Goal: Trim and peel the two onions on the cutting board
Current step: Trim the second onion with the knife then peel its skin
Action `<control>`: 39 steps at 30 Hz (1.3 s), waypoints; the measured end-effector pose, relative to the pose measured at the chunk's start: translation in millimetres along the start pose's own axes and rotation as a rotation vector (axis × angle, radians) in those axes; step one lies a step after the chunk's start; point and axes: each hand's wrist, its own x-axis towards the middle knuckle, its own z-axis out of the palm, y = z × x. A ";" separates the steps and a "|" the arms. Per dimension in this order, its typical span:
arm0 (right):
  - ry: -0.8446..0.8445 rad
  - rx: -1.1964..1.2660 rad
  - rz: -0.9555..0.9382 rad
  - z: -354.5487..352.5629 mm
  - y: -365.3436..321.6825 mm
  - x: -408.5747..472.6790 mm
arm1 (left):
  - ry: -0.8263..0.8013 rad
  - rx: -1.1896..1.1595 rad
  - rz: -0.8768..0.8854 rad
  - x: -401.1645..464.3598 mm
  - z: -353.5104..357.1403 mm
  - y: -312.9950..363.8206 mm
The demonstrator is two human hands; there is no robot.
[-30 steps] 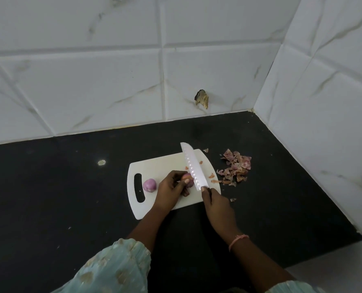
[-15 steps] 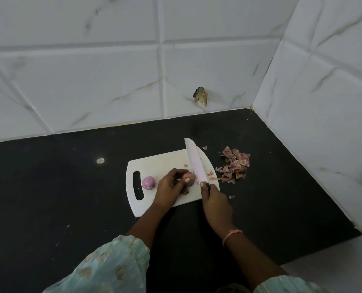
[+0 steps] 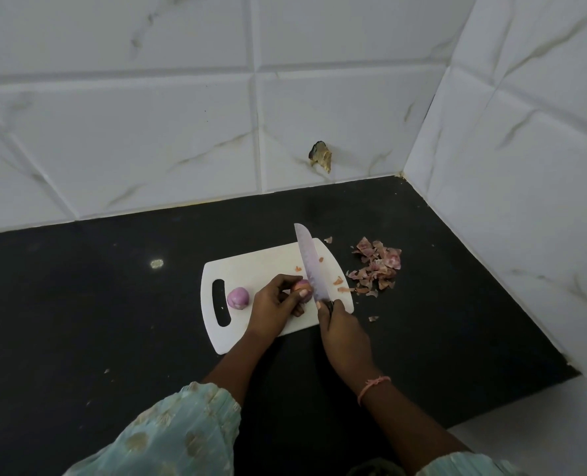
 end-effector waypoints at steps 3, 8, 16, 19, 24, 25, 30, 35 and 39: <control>-0.006 0.042 0.016 -1.4 -5.6 5.9 | -0.001 -0.008 0.011 -1.2 0.4 -0.6; -0.034 0.012 0.028 -6.4 -11.5 8.0 | 0.008 -0.025 0.003 -0.4 -1.1 1.0; 0.015 -0.053 0.061 -1.6 -12.0 -5.4 | 0.012 -0.029 0.004 -1.7 0.6 0.3; 0.004 -0.094 0.035 -5.8 -24.2 18.3 | 0.027 -0.027 0.015 -0.7 0.6 -1.1; -0.071 -0.064 0.022 -12.5 -12.8 15.3 | 0.037 -0.057 -0.002 0.4 1.2 -1.6; -0.088 -0.040 0.025 -12.7 -8.5 10.0 | 0.034 -0.059 0.001 0.2 1.1 -0.8; -0.204 0.258 0.183 -15.5 -9.7 5.6 | 0.030 -0.061 -0.002 1.1 -0.3 -2.8; -0.260 0.335 0.195 -19.9 -16.9 21.7 | 0.030 -0.063 0.002 -0.2 -1.6 -1.9; -0.300 0.432 0.259 -16.6 -9.3 18.5 | 0.027 -0.038 0.001 -0.3 -1.2 -1.3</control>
